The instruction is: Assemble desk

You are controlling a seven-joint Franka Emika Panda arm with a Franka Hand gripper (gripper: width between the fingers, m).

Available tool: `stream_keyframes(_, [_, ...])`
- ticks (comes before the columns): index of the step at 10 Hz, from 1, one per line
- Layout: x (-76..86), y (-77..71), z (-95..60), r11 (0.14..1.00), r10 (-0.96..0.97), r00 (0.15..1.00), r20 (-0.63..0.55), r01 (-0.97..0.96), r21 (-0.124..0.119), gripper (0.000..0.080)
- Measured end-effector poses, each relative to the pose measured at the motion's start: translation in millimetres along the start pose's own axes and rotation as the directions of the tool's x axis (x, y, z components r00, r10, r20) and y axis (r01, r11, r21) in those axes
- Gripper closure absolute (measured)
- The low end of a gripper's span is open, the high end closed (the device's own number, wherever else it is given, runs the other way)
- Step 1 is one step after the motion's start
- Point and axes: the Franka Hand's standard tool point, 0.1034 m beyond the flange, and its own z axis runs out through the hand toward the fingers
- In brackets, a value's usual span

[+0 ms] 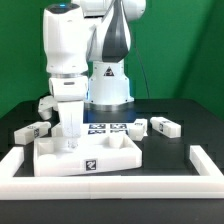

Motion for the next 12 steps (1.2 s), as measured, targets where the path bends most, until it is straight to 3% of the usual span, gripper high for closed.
stream_keyframes(1, [-0.1, 0.0, 0.0, 1.000, 0.000, 1.000, 0.000, 0.000, 0.000, 0.0181])
stream_keyframes(2, [-0.1, -0.1, 0.1, 1.000, 0.000, 1.000, 0.000, 0.000, 0.000, 0.0371])
stream_keyframes(3, [-0.2, -0.1, 0.1, 1.000, 0.000, 1.000, 0.000, 0.000, 0.000, 0.0371])
stream_keyframes(5, [-0.2, -0.2, 0.1, 1.000, 0.000, 1.000, 0.000, 0.000, 0.000, 0.0725])
stream_keyframes(12, [-0.7, 0.9, -0.5, 1.000, 0.001, 1.000, 0.001, -0.001, -0.004, 0.0741])
